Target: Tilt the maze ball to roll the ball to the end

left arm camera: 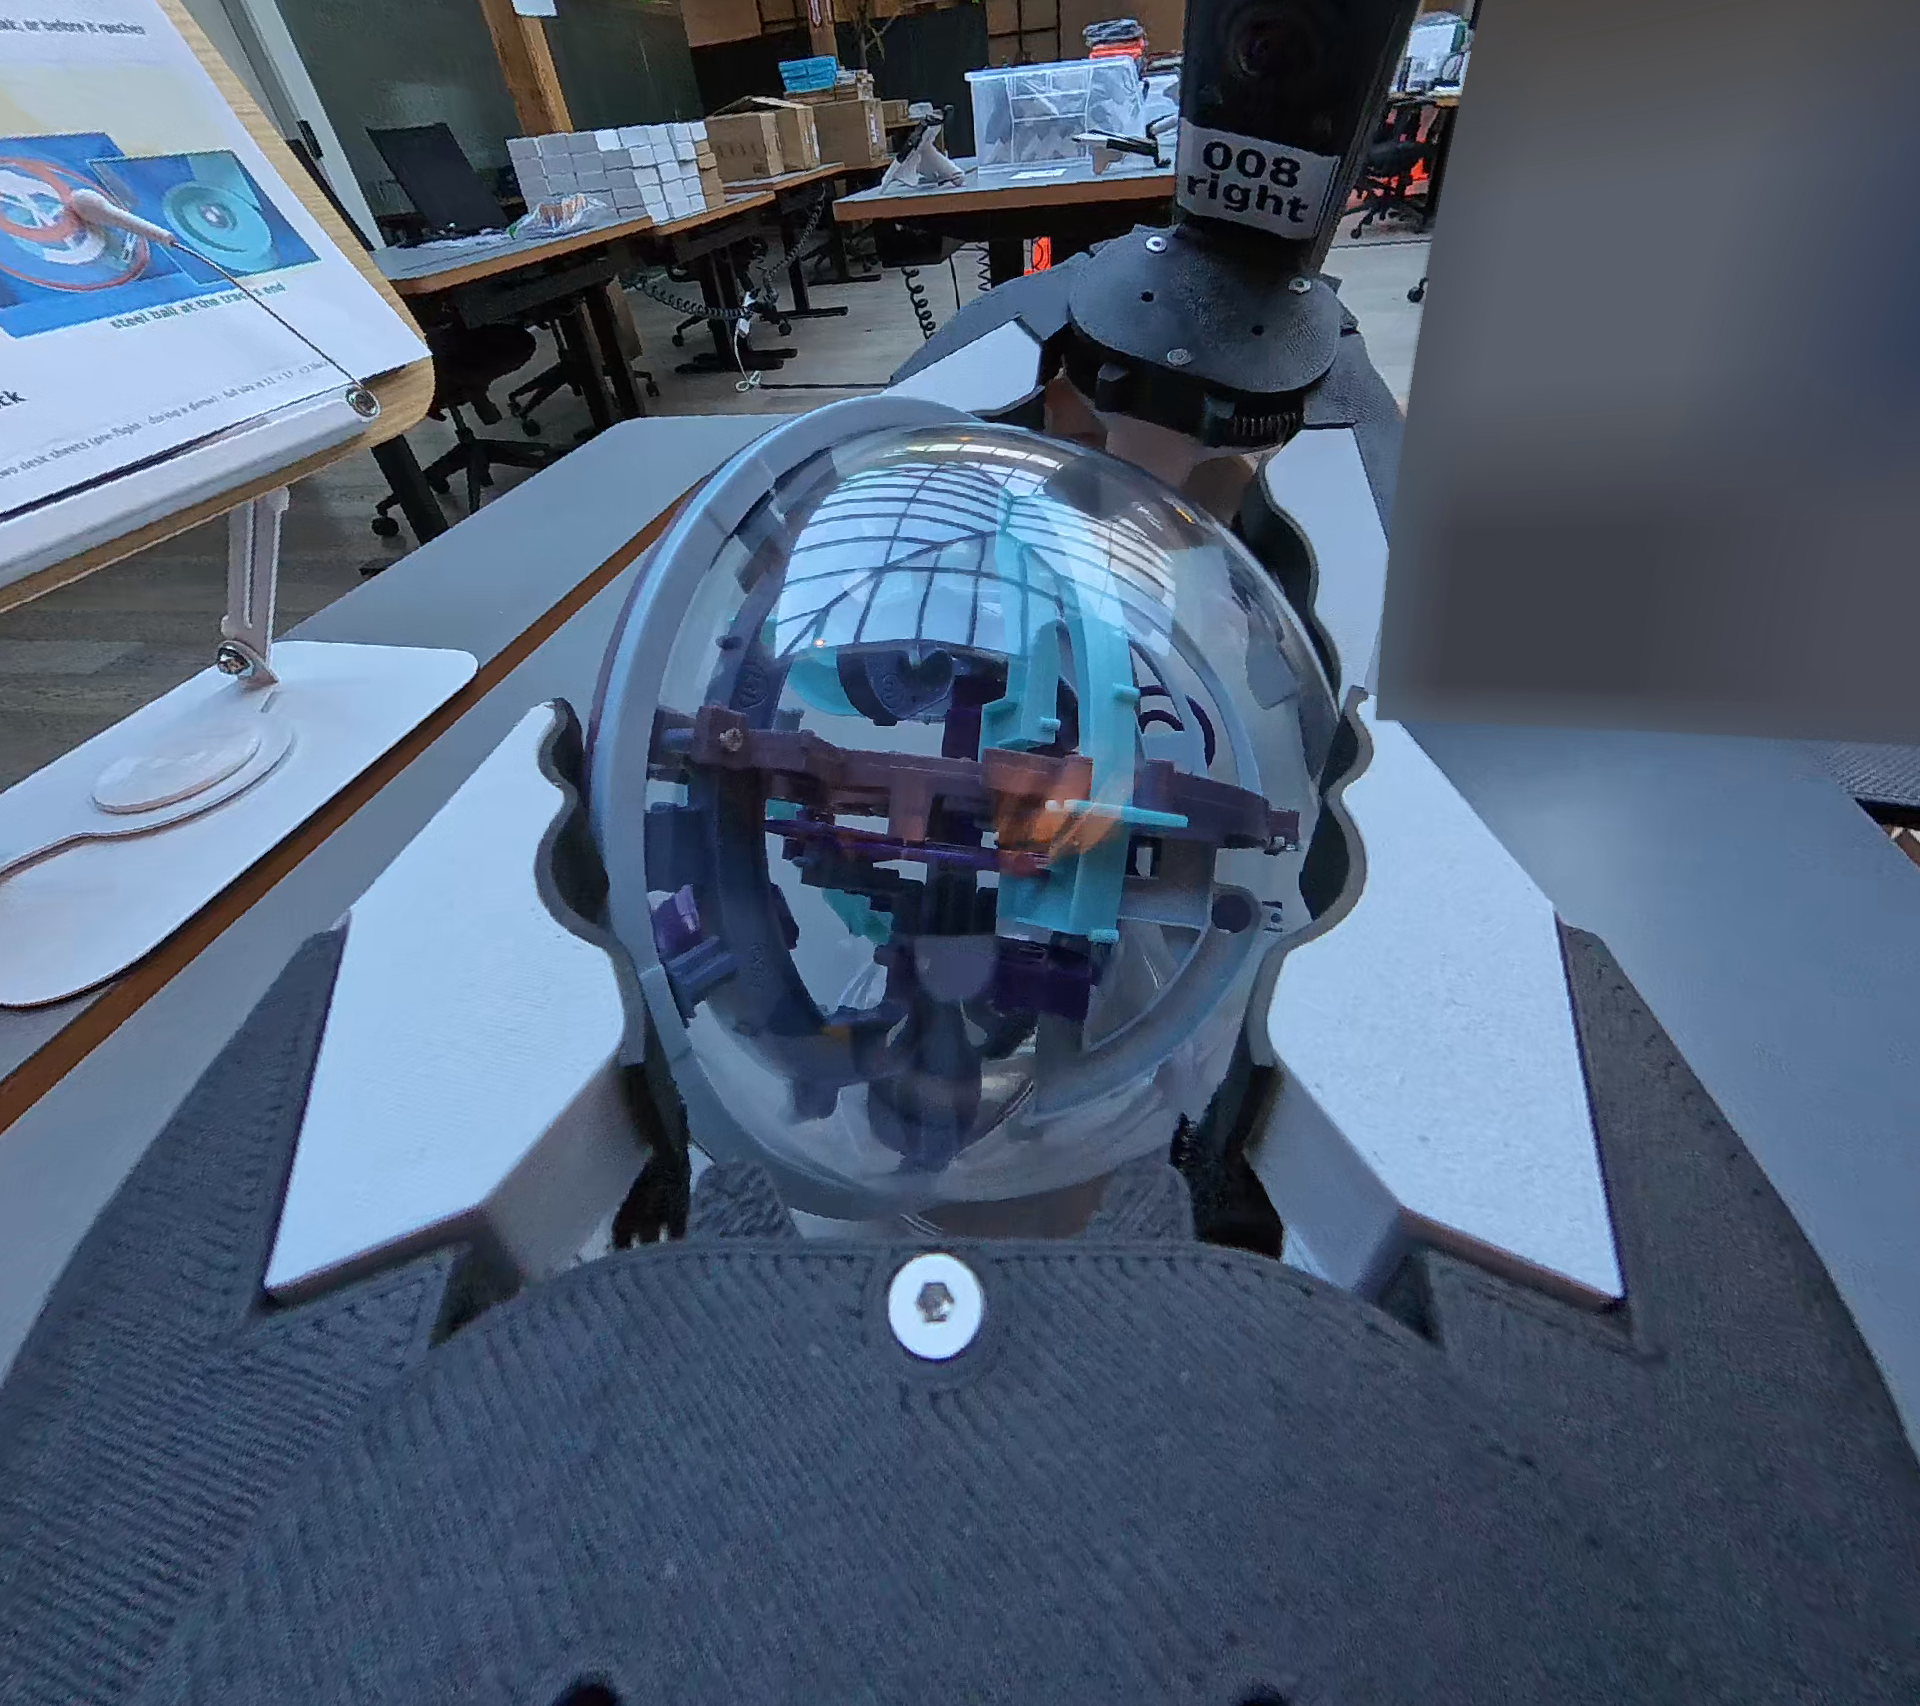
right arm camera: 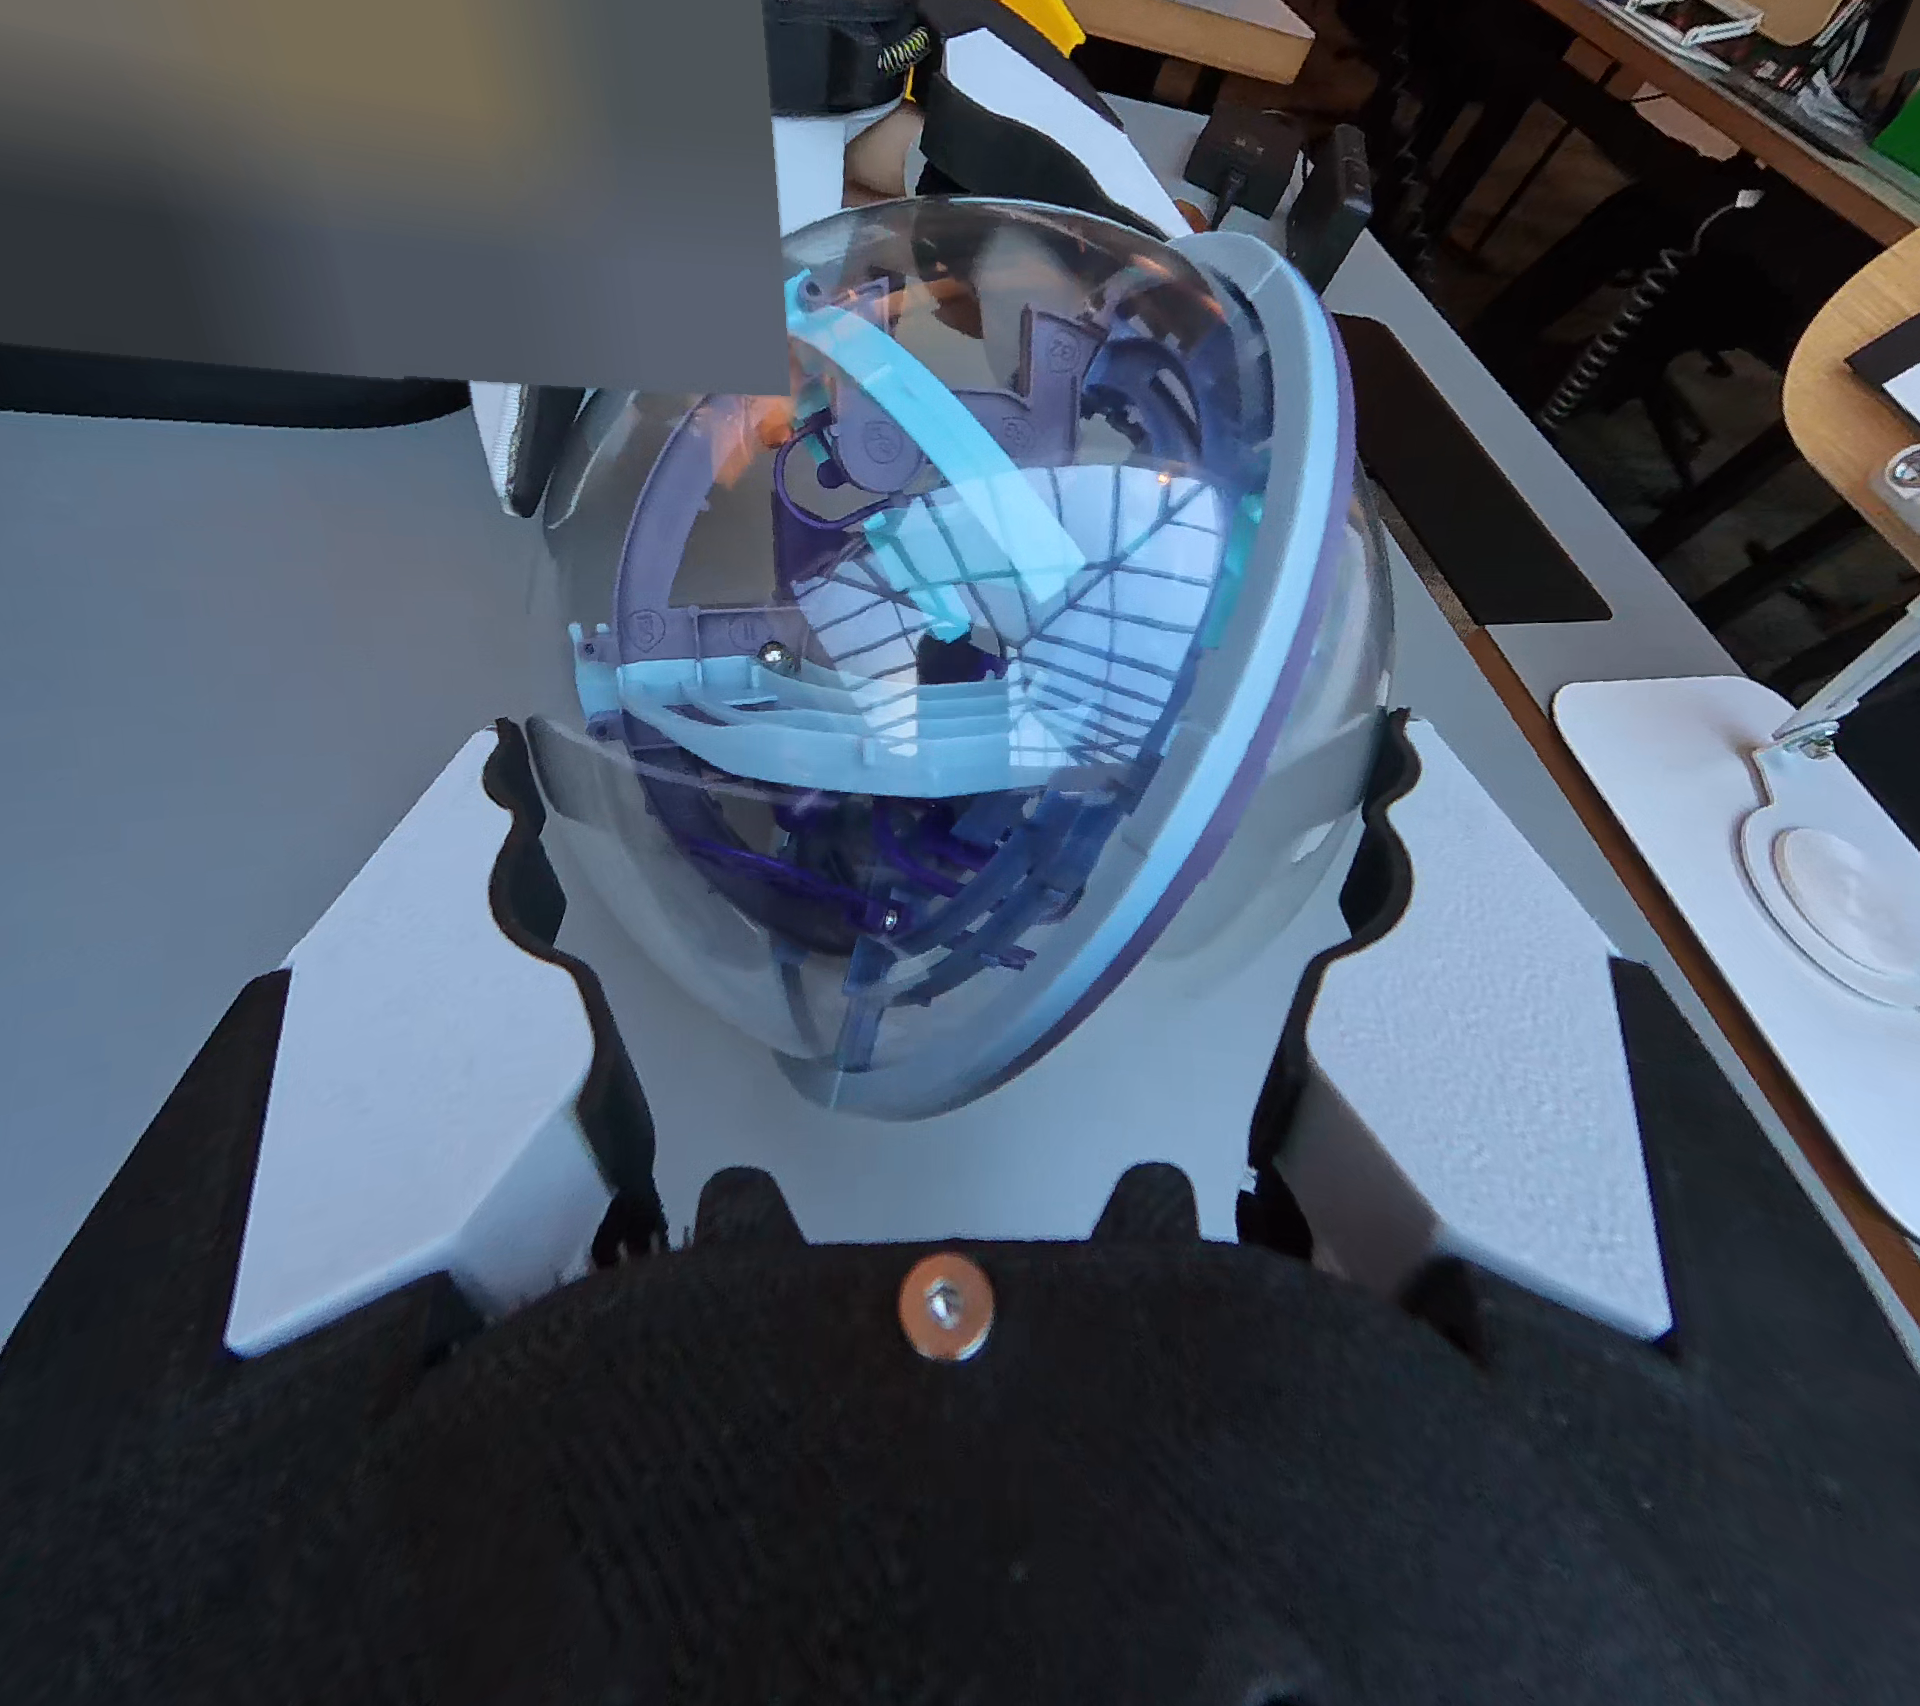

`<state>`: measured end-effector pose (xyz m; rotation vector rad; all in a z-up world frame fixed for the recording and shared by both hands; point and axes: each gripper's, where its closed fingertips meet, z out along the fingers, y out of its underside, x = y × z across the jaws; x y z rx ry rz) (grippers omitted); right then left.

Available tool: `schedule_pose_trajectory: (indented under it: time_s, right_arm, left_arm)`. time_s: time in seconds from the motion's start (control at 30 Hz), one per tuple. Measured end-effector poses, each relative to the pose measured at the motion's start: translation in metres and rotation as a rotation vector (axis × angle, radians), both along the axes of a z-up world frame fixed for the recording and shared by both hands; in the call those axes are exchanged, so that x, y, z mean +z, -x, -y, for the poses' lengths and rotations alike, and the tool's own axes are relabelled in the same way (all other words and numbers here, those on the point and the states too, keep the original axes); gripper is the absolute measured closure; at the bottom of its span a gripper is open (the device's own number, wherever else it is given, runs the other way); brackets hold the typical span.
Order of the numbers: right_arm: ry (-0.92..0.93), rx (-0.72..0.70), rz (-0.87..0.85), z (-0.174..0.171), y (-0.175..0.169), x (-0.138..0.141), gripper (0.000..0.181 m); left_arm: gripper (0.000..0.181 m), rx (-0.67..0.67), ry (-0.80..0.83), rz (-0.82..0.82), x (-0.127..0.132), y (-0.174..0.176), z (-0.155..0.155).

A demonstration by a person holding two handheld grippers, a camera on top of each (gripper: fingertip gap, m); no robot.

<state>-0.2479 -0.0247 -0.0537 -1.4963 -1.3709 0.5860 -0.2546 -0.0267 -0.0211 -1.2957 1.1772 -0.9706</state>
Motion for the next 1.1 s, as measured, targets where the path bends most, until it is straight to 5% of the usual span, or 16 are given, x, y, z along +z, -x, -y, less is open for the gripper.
schedule_pose_trajectory:
  time_s: [1.1]
  right_arm:
    - [-0.1, -0.038, 0.098, 0.0028, 0.0034, -0.0032, 0.025]
  left_arm:
    - [0.047, -0.05, 0.005, 0.02, -0.0003, 0.0053, 0.004]
